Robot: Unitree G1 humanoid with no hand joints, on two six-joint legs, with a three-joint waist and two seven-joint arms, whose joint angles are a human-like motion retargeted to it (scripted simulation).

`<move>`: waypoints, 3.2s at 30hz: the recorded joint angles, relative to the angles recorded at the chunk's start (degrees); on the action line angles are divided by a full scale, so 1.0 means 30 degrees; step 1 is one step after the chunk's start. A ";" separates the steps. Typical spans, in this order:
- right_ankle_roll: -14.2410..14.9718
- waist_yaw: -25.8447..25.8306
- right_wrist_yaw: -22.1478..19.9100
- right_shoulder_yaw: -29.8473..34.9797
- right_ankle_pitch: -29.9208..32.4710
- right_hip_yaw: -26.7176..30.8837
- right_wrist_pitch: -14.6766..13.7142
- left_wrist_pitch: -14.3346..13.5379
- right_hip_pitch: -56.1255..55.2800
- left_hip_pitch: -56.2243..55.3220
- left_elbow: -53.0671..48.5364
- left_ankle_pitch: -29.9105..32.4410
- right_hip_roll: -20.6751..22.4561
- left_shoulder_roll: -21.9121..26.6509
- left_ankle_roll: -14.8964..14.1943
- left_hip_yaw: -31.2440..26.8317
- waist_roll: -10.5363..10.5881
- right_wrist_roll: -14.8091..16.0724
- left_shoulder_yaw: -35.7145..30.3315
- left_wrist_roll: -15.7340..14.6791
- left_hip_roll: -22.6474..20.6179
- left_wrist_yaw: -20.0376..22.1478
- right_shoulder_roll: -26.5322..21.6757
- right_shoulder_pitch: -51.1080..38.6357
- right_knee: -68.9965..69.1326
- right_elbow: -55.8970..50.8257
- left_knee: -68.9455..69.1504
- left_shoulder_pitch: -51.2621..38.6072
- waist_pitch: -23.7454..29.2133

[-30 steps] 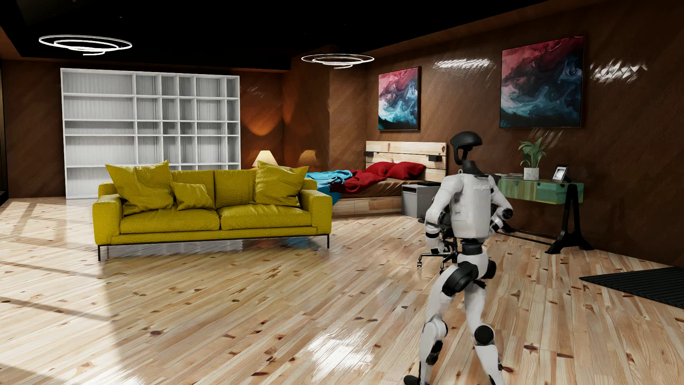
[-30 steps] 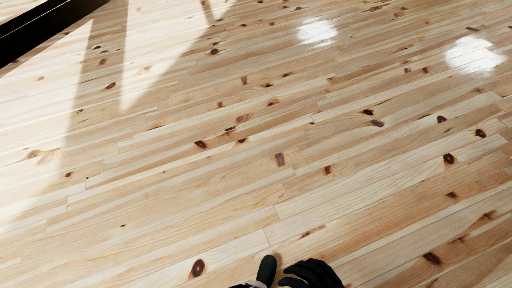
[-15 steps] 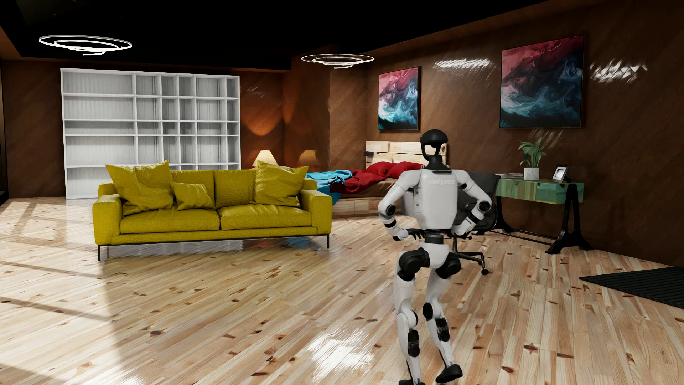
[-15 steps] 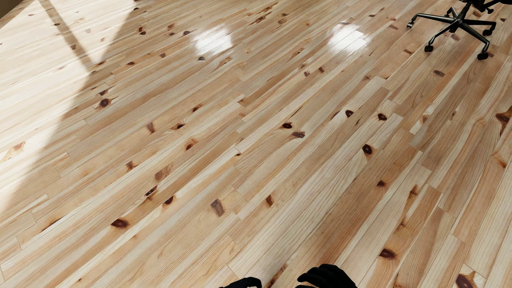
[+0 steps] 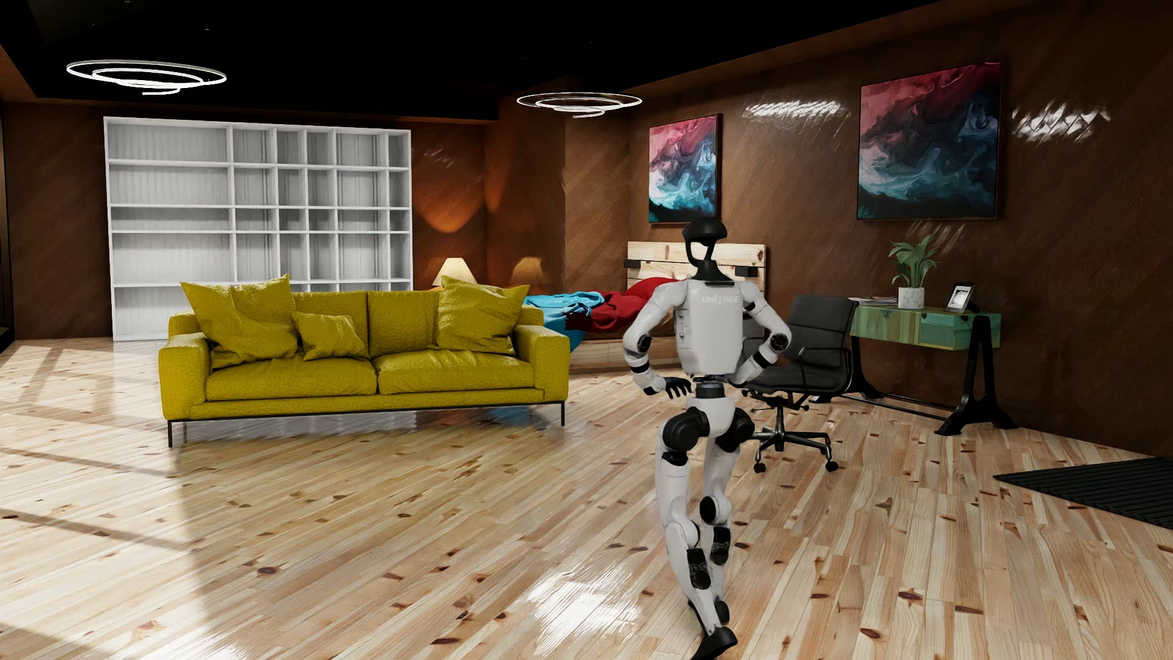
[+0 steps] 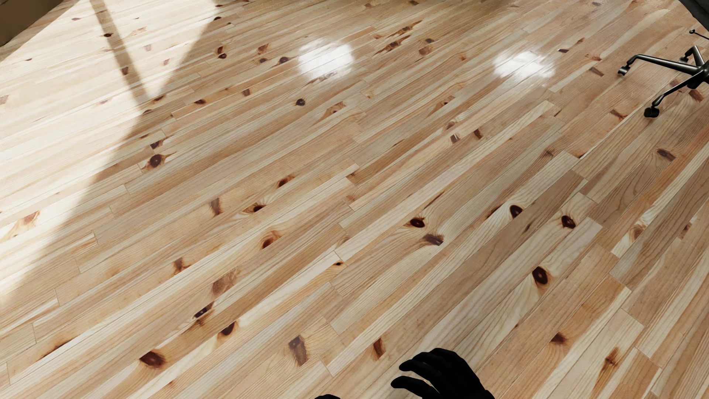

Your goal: Walk to the sofa

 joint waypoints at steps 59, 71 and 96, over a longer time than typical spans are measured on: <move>-0.0875 0.0718 0.0002 0.0742 -0.4763 -0.2174 -0.0105 0.1703 0.6840 -1.1637 0.0797 -0.0857 0.3086 -0.0006 0.0424 0.0137 0.2539 0.1395 -0.0468 0.1606 0.0438 0.3430 0.1106 0.0143 -0.0098 0.0469 -0.0914 -0.1346 -0.0296; 0.4084 0.1360 0.0061 0.2208 0.4992 0.0567 0.0134 -0.0163 0.6249 -0.8603 0.0652 0.0549 0.0224 -0.2273 0.1409 0.0112 -0.0870 0.1487 0.3804 0.3937 -0.3105 0.2825 -0.1219 -0.0788 0.9751 0.2777 -0.4243 0.0840 -0.0428; -0.0543 -0.0179 0.0011 -0.1465 -0.0080 -0.0801 -0.1082 0.0641 0.0043 -0.2307 0.2467 0.3944 0.1838 -0.0877 -0.2504 0.0204 0.1379 -0.0542 -0.2561 0.0730 0.0703 0.3969 0.1391 0.0006 -0.0433 0.0332 0.6112 -0.2411 -0.0801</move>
